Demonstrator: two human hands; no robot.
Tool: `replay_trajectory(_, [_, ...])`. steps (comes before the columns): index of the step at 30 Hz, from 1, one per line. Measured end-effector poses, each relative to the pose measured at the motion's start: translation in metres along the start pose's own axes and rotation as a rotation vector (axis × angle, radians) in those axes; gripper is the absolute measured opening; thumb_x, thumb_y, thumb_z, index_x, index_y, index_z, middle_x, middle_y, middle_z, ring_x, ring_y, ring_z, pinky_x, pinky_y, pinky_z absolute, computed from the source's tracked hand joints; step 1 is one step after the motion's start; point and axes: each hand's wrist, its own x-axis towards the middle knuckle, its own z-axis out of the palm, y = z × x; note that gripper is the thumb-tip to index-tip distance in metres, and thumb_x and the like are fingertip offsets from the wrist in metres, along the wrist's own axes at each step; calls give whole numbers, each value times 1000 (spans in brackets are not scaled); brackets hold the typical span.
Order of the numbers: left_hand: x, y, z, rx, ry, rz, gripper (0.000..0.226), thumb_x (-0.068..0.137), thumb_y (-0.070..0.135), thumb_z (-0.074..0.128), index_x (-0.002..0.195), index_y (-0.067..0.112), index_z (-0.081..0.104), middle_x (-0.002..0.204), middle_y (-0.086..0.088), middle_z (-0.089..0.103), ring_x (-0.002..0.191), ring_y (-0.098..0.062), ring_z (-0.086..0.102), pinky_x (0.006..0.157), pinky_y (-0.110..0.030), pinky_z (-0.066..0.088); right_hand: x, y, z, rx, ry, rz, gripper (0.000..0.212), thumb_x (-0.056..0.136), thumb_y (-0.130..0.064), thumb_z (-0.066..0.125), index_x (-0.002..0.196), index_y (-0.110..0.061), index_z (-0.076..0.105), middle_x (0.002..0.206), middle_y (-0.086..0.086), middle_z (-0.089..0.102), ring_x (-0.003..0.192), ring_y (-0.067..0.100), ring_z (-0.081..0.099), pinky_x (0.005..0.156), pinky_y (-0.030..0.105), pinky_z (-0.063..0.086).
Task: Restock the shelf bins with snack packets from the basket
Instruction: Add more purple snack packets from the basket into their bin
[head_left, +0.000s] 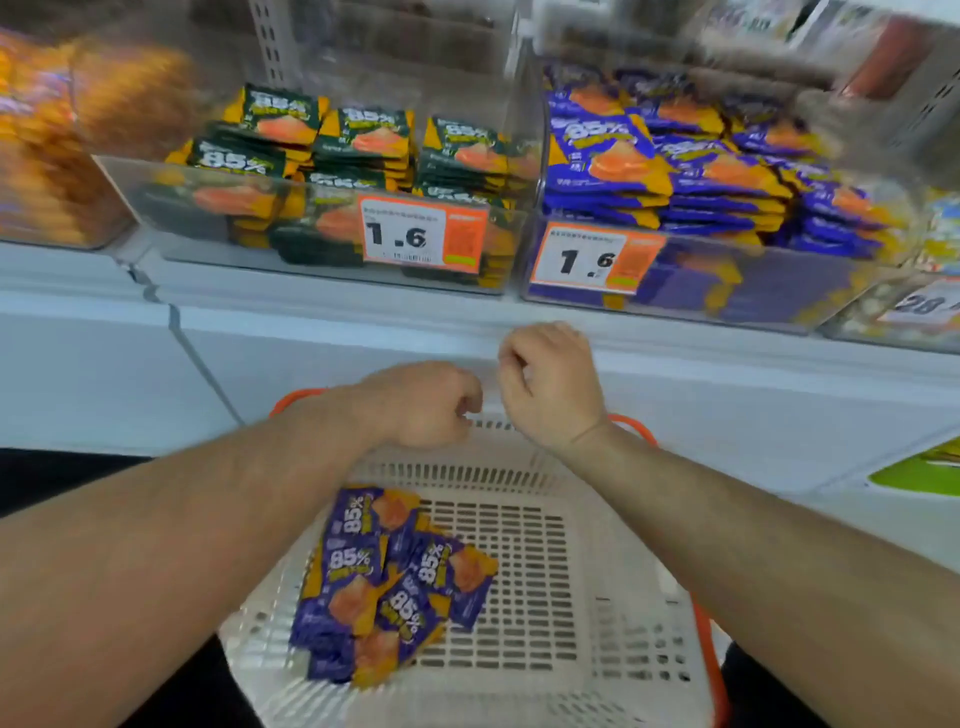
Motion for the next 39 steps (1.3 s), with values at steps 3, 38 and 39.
replay_trajectory(3, [-10, -15, 24, 103, -240, -66, 8, 93, 19, 50, 96, 22, 56, 103, -1, 60, 81, -14, 52, 72, -31, 41, -43, 5, 53, 47, -346, 218, 25, 87, -20, 42, 67, -10, 53, 66, 7, 55, 66, 29, 51, 62, 43, 45])
replay_trajectory(38, [17, -53, 75, -101, -419, -257, 30, 93, 24, 52, 117, 12, 65, 112, -5, 68, 101, -23, 63, 93, -42, 53, -144, 6, 138, 125, -1250, 699, 31, 84, 3, 49, 76, -27, 47, 75, -5, 47, 78, 21, 45, 79, 38, 31])
replay_trajectory(39, [17, -49, 72, -106, -418, -249, 32, 93, 22, 51, 120, 11, 64, 118, -6, 67, 106, -24, 62, 96, -41, 51, -133, 10, 127, 129, -1229, 689, 30, 86, 3, 47, 85, -26, 54, 80, -6, 50, 81, 21, 48, 74, 36, 34])
